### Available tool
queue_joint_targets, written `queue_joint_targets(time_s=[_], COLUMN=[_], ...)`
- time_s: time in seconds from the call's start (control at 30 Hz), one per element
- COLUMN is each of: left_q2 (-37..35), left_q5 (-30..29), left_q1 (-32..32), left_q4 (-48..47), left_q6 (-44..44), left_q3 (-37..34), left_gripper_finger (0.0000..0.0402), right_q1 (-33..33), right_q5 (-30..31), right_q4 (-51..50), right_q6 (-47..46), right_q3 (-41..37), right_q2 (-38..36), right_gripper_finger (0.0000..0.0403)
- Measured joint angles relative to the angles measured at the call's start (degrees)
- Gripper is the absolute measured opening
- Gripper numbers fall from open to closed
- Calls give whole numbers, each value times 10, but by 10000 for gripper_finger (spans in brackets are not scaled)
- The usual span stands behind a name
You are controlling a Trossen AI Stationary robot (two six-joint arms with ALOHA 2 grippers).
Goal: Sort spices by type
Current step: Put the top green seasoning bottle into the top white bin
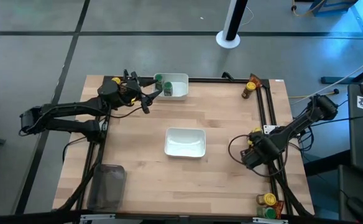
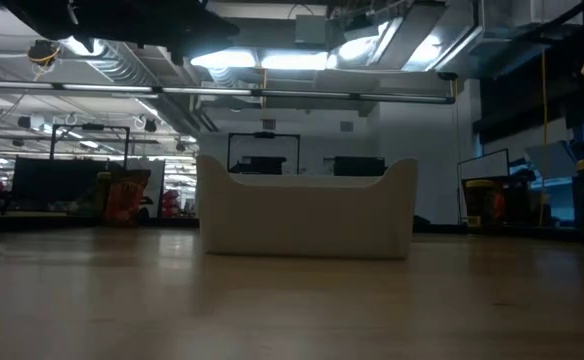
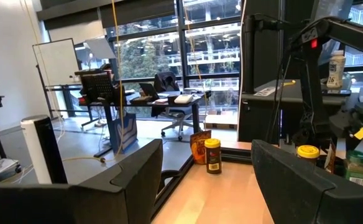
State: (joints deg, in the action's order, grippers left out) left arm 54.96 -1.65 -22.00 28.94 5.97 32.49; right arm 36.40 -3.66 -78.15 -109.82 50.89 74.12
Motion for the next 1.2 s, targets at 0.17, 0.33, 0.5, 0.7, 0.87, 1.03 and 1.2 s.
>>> queue_joint_targets(time_s=[0.17,0.33,0.5,0.7,0.87,1.03,1.2], left_q2=[0,0,0,0,0,0,0], left_q5=[0,0,0,0,0,0,0], left_q1=[0,0,0,0,0,0,0], left_q4=[0,0,0,0,0,0,1], left_q6=[0,0,0,0,0,0,0], left_q3=[0,0,0,0,0,0,0], left_gripper_finger=[235,235,235,235,235,235,235], right_q1=[0,0,0,0,0,0,0], right_q5=[6,6,24,53,71,69,70], right_q4=[21,21,41,52,53,52,53], right_q6=[1,-2,-1,8,14,23,49], right_q3=[0,0,0,0,0,0,0], right_q2=[1,1,1,1,1,1,1], right_gripper_finger=[342,313,271,241,237,222,213])
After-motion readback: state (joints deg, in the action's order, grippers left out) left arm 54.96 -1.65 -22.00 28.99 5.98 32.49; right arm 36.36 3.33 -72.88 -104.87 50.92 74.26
